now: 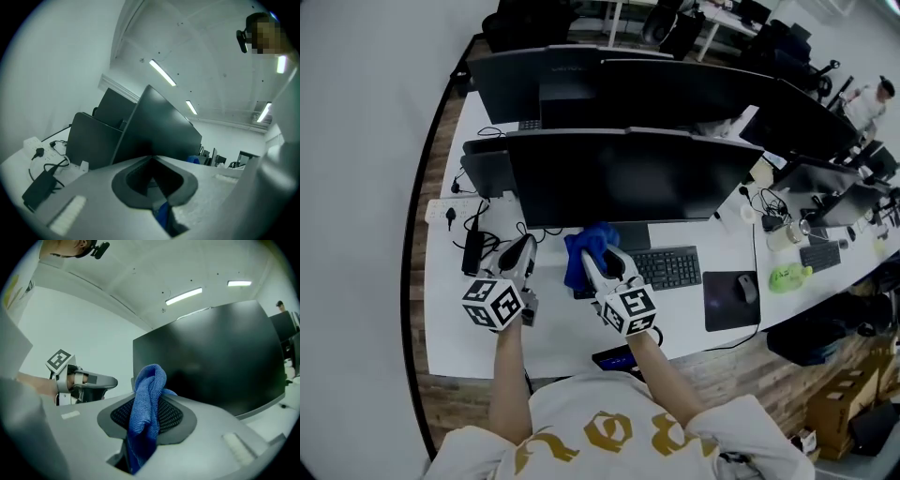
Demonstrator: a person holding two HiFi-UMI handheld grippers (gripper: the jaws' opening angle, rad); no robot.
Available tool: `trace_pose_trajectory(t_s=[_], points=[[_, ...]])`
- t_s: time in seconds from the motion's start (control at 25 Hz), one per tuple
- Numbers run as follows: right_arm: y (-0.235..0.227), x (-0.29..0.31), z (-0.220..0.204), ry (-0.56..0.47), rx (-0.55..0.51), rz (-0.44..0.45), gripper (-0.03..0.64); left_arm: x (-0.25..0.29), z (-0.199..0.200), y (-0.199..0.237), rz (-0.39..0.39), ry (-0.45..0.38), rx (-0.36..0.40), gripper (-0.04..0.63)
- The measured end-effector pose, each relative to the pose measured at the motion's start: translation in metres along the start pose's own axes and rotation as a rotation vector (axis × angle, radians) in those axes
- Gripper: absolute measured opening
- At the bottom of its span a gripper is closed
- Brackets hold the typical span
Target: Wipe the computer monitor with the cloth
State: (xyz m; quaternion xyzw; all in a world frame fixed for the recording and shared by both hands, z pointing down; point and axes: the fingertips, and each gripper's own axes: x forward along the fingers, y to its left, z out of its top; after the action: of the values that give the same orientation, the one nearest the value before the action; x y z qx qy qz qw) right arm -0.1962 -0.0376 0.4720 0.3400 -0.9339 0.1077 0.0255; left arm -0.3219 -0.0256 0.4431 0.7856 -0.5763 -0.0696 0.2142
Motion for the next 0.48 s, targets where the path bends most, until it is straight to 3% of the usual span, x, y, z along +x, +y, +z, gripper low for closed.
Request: trace_pose_trajectory(t_s=[0.12, 0.48], points=[[-0.013, -0.025, 0.012, -0.025, 0.003, -0.032, 0.120, -0.001, 0.005, -0.025, 0.000, -0.015, 0.051, 0.000], [-0.048, -0.105, 0.031, -0.046, 0.025, -0.122, 0.120, -0.012, -0.003, -0.079, 0.047, -0.045, 0.100, 0.000]])
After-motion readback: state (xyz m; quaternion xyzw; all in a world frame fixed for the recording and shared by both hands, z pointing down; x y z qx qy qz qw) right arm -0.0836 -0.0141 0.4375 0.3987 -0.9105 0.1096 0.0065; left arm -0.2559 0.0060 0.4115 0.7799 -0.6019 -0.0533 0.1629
